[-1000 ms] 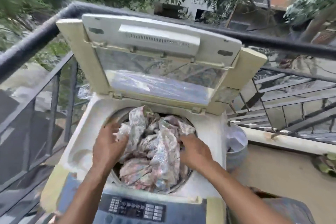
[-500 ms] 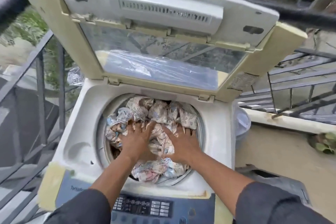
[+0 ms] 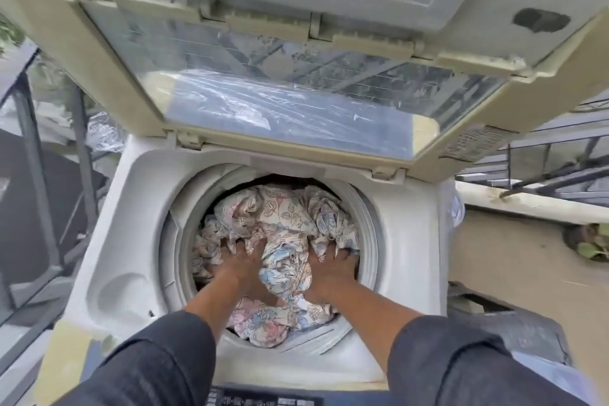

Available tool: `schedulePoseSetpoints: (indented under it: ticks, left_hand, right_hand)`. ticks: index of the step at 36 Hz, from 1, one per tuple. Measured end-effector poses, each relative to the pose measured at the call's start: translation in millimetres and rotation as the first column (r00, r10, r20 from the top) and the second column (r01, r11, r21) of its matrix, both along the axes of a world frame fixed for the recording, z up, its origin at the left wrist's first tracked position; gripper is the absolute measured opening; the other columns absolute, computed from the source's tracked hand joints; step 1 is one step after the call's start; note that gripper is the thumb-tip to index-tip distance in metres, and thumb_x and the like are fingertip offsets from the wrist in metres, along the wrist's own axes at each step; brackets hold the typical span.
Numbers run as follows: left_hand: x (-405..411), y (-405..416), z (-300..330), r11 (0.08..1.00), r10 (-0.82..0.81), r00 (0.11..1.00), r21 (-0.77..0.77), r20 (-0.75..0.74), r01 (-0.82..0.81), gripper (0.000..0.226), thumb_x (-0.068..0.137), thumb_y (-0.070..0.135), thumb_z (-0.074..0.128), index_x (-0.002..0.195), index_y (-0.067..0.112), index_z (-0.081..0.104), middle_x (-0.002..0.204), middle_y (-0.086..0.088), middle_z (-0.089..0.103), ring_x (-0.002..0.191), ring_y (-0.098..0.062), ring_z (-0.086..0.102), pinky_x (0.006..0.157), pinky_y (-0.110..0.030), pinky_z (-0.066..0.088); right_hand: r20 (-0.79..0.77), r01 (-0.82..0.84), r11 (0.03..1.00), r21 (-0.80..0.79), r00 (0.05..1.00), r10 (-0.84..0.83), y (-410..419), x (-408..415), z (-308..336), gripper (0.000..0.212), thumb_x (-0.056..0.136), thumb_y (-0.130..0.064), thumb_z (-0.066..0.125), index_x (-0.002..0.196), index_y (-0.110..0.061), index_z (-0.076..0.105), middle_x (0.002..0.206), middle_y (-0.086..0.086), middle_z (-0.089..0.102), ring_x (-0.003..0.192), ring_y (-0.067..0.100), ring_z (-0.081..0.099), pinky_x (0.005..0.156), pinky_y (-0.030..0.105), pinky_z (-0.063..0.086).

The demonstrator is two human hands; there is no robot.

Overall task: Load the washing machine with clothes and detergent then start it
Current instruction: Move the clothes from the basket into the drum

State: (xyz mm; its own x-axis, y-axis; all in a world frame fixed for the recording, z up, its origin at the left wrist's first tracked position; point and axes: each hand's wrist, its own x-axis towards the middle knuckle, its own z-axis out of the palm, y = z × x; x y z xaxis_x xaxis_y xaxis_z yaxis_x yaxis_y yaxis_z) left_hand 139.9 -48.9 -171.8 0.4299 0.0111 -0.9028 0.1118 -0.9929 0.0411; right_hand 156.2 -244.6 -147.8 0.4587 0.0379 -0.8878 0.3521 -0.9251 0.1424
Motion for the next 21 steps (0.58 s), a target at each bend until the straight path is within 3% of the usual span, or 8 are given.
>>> schedulePoseSetpoints:
  ticks: [2, 4, 8, 11, 16, 21]
  left_hand:
    - [1, -4, 1, 0.999, 0.041, 0.999, 0.016, -0.011, -0.041, 0.158, 0.053, 0.09, 0.076, 0.153, 0.044, -0.037, 0.171, -0.011, -0.022, 0.156, -0.056, -0.004, 0.119, -0.076, 0.022]
    - [2, -8, 1, 0.999, 0.046, 0.999, 0.029, 0.004, -0.046, 0.157, 0.054, 0.089, 0.077, 0.154, 0.044, -0.036, 0.171, -0.011, -0.024, 0.155, -0.058, -0.005, 0.117, -0.078, 0.025]
    - [2, -10, -4, 0.998, 0.028, 0.999, 0.059, 0.039, -0.03, 0.153, 0.057, 0.091, 0.073, 0.155, 0.042, -0.035, 0.171, -0.013, -0.024, 0.154, -0.059, -0.009, 0.115, -0.083, 0.017]
    - [5, -12, -3, 0.997, 0.016, 1.0, 0.069, 0.02, -0.017, 0.152, 0.059, 0.094, 0.068, 0.154, 0.04, -0.036, 0.17, -0.013, -0.028, 0.15, -0.059, -0.024, 0.11, -0.088, 0.008]
    - [13, -12, 11, 0.999, 0.042, 0.997, 0.031, 0.066, -0.044, 0.147, 0.063, 0.089, 0.072, 0.158, 0.041, -0.03, 0.171, -0.01, -0.026, 0.148, -0.056, -0.031, 0.108, -0.089, 0.002]
    - [8, -21, 28, 0.995, 0.083, 0.982, 0.038, 0.171, -0.091, 0.137, 0.069, 0.082, 0.073, 0.162, 0.04, -0.019, 0.171, -0.006, -0.026, 0.15, -0.05, -0.031, 0.112, -0.086, 0.001]
  right_hand:
    - [0.006, 0.029, 1.0, -0.001, 1.0, -0.029, 0, 1, -7, 0.11, 0.09, -0.071, 0.052, 0.163, -0.028, -0.019, 0.17, 0.025, -0.013, 0.154, 0.056, 0.0, 0.12, 0.073, 0.007]
    - [0.01, 0.033, 0.999, -0.012, 0.999, -0.033, -1, 2, -13, 0.109, 0.091, -0.072, 0.049, 0.163, -0.027, -0.019, 0.17, 0.024, -0.014, 0.154, 0.056, -0.001, 0.121, 0.072, 0.005]
    - [0.006, 0.046, 0.999, -0.011, 0.999, -0.046, -1, 7, -17, 0.107, 0.091, -0.075, 0.047, 0.163, -0.027, -0.017, 0.17, 0.023, -0.015, 0.155, 0.054, -0.002, 0.121, 0.072, 0.005]
    - [-0.007, 0.071, 0.997, 0.015, 0.997, -0.071, -2, 10, -16, 0.109, 0.09, -0.074, 0.049, 0.163, -0.028, -0.017, 0.17, 0.022, -0.015, 0.155, 0.054, -0.003, 0.122, 0.071, 0.005]
    - [0.034, 0.208, 0.959, 0.192, 0.975, -0.218, -17, 12, -13, 0.114, 0.086, -0.07, 0.062, 0.162, -0.035, -0.014, 0.172, 0.018, -0.007, 0.156, 0.048, 0.005, 0.125, 0.06, 0.016]
    - [0.029, 0.314, 0.897, 0.313, 0.94, -0.339, -14, 16, 2, 0.116, 0.082, -0.059, 0.075, 0.164, -0.036, -0.004, 0.171, 0.02, 0.008, 0.156, 0.044, 0.015, 0.124, 0.063, 0.019]
